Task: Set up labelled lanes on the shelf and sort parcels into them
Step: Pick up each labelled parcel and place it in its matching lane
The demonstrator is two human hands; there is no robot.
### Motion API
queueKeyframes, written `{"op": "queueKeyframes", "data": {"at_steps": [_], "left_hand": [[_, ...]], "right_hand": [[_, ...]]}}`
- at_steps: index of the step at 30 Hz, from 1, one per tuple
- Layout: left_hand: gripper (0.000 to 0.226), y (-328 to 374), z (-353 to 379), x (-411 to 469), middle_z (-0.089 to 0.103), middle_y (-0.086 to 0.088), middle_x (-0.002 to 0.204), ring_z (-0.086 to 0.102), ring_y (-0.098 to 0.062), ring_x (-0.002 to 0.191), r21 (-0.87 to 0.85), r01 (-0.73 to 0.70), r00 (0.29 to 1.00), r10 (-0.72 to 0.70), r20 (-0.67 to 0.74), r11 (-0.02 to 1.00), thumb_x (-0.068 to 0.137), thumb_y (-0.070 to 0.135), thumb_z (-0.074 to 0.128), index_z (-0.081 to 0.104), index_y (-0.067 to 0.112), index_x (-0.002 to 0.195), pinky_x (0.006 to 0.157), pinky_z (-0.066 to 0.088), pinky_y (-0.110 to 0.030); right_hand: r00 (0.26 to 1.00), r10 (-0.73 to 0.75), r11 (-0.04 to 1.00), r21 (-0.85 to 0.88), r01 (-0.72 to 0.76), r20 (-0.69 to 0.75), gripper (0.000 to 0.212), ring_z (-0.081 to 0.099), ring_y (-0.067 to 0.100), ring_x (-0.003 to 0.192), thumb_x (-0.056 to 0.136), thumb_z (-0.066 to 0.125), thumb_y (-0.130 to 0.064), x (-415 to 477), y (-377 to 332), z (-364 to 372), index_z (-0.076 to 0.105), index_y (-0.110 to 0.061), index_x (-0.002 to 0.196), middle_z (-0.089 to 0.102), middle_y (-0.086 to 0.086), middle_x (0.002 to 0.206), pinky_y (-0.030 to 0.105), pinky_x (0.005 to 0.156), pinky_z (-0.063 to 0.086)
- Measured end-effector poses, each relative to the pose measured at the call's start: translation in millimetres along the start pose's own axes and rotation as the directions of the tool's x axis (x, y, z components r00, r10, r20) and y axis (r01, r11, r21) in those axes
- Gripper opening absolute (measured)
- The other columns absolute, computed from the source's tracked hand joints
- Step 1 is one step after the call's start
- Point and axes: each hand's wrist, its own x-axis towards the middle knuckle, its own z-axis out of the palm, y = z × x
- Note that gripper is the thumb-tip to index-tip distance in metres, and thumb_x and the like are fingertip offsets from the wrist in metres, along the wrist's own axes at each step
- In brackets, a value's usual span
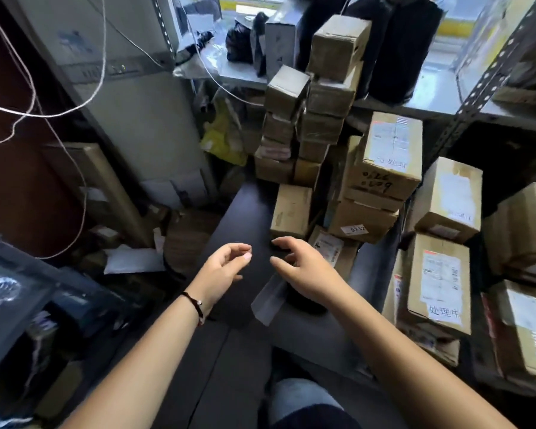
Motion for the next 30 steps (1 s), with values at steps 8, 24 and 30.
{"op": "queueKeyframes", "data": {"at_steps": [8, 24, 30], "left_hand": [[0.015, 13, -16, 106, 0.066, -0.004, 0.122, 0.062, -0.017, 0.114, 0.073, 0.064, 0.990, -0.073, 0.123, 0.995, 0.100, 0.022, 0.057, 0.065, 0.026, 0.112, 0.093, 0.052, -0.035], [0.019, 1, -6, 287, 0.066, 0.007, 0.113, 0.063, -0.012, 0.109, 0.289, 0.243, 0.882, -0.335, 0.331, 0.926, 0.099, 0.026, 0.059, 0.059, 0.027, 0.118, 0.091, 0.052, -0.033], [0.033, -20, 3, 325, 0.062, 0.010, 0.112, 0.061, -0.011, 0.107, 0.327, 0.326, 0.836, -0.432, 0.338, 0.887, 0.098, 0.027, 0.059, 0.050, 0.025, 0.131, 0.092, 0.053, -0.035]], "right_hand": [[0.969, 0.244, 0.951, 0.206, -0.232, -0.033, 0.044, 0.057, 0.011, 0.123, 0.097, 0.062, -0.036, 97, 27, 9, 0.053, -0.026, 0.139, 0.058, -0.002, 0.138, 0.028, 0.102, 0.047], [0.734, 0.668, 0.744, 0.127, -0.656, -0.122, 0.074, 0.020, 0.033, 0.151, 0.097, 0.057, -0.042, 248, 90, 18, 0.021, -0.026, 0.160, 0.011, 0.008, 0.168, 0.044, 0.120, 0.026], [0.601, 0.783, 0.620, 0.288, -0.730, -0.160, 0.084, 0.038, 0.037, 0.140, 0.089, 0.066, -0.041, 271, 107, 38, 0.020, -0.027, 0.158, 0.034, 0.010, 0.157, 0.045, 0.113, 0.037]]}}
